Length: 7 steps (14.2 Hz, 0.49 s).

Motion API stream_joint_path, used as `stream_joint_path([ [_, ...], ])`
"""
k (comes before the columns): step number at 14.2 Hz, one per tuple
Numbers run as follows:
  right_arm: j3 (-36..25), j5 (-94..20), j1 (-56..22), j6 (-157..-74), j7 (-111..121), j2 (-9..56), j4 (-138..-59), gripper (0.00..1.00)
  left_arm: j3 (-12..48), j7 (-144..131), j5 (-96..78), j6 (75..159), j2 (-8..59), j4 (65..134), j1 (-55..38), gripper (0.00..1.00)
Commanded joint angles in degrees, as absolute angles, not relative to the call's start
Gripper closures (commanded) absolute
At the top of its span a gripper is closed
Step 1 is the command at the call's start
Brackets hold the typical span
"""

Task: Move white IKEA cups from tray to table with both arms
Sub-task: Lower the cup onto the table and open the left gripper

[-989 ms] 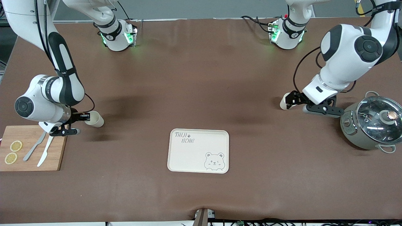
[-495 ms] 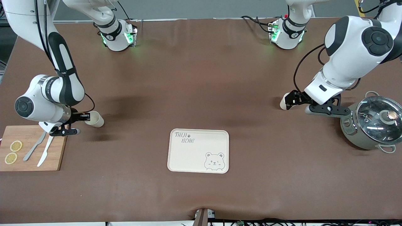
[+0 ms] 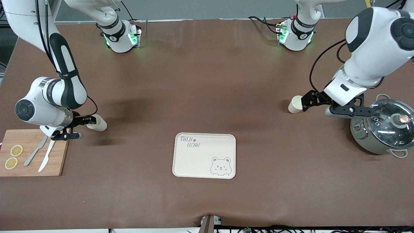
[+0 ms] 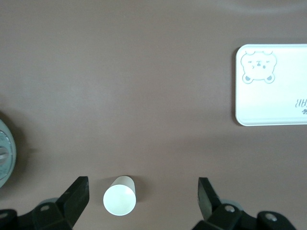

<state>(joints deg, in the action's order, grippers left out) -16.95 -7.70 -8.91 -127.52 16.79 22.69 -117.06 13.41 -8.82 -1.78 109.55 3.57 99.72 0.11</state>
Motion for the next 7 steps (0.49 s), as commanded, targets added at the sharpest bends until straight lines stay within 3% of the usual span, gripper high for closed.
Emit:
stream_joint_path([
  [1,-16.5,-8.3,-8.2,-127.6,17.6,20.6,-118.5,0.00,12.6,-9.1,-1.0,107.1,3.9,96.4,-0.8,0.00],
  [7,-16.4,-8.2,-8.9,-119.5,17.4,20.4,-116.1,0.00,10.6,-4.8,0.3,106.4,4.7,96.1,-1.2,0.00],
])
